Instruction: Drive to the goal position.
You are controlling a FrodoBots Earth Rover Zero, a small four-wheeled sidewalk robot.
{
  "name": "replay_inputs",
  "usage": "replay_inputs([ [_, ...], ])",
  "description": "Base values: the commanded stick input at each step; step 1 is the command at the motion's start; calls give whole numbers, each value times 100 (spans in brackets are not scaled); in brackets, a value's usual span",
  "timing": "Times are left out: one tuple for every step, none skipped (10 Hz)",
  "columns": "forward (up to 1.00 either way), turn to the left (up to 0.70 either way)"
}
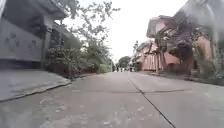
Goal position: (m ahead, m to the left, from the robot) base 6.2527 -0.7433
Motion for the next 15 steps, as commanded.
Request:
replay_inputs([
  [100,-1],
  [100,-2],
  [100,-3],
  [100,-2],
  [100,0],
  [100,0],
  [100,0],
  [100,0],
  [100,-8],
  [100,-25],
  [100,-30],
  [100,-18],
  [100,-6],
  [100,0],
  [100,0],
])
